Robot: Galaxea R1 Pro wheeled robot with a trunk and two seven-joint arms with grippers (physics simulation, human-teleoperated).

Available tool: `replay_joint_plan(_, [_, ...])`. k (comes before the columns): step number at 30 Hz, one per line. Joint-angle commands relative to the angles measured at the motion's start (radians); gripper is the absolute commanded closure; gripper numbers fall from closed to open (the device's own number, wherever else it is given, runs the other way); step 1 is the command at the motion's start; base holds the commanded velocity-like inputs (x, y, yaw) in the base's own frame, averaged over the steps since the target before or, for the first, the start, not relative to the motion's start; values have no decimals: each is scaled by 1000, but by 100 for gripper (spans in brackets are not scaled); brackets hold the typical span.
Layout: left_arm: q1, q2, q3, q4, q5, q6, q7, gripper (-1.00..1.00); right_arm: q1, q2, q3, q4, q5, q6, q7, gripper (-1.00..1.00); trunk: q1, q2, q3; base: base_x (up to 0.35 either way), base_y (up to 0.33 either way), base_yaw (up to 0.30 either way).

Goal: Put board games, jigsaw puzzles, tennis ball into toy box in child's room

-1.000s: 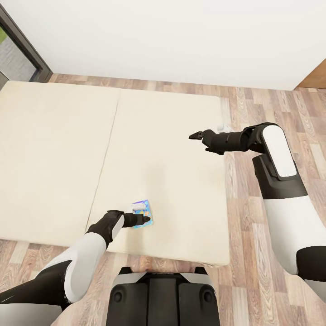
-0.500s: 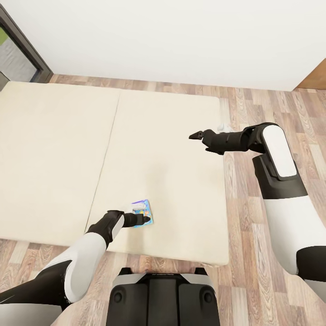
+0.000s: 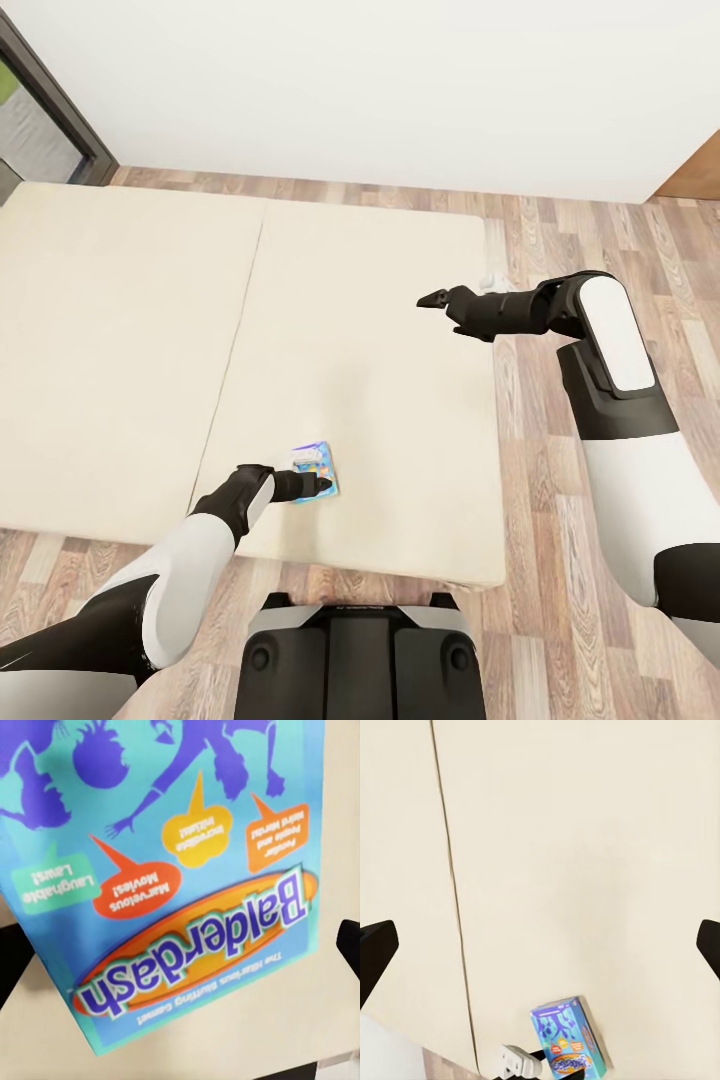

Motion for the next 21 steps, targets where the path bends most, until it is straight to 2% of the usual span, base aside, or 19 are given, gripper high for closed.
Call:
replay_joint_plan(1, [0, -1, 8, -2, -11, 6, -7, -100, -1, -1, 1, -1, -9, 1, -10, -100, 1, -2, -1, -28, 0, 0])
replay_joint_plan(21, [0, -2, 8, -3, -11, 6, -6, -100, -1, -3, 1, -1, -10, 1, -10, -100, 1, -2, 6, -8, 0, 0])
